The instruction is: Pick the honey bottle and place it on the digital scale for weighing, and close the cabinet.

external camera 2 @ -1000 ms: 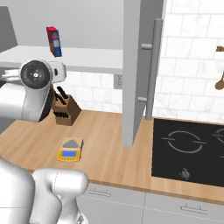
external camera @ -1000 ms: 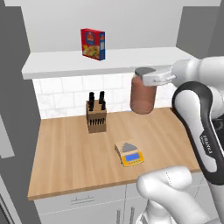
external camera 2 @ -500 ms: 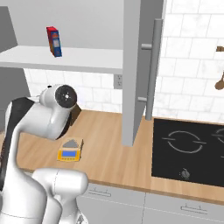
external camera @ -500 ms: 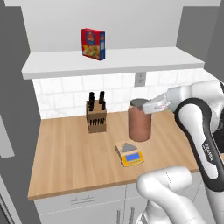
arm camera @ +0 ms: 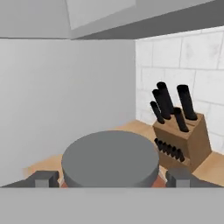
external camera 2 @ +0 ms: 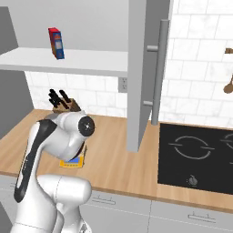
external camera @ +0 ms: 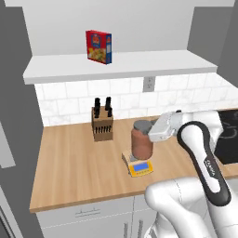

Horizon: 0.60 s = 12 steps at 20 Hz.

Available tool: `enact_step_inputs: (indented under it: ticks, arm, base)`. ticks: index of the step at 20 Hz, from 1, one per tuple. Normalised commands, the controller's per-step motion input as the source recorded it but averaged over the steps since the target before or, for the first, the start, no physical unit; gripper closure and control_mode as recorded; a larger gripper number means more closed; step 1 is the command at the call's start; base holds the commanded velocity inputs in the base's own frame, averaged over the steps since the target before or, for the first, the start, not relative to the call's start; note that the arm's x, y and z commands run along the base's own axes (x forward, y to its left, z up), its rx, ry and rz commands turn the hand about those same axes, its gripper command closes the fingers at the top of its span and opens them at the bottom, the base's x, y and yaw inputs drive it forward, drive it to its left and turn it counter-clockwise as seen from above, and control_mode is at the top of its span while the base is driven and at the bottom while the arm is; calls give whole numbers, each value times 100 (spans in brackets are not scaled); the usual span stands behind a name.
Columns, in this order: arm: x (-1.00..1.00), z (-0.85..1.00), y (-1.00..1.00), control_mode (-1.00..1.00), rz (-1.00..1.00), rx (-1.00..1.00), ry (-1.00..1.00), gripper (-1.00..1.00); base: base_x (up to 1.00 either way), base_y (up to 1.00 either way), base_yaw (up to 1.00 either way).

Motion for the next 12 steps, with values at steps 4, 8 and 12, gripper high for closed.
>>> enact_step_inputs:
  ticks: [4,8,12]
  arm:
    - [60,-33,0,-100,9,0,1,100]
    - [56,-36,-9,-100,11,0,0,100]
    - [23,-8,-15,-100,9,0,-2,100]
  base:
    - [0,0,0]
    - [0,0,0]
    - [0,0,0]
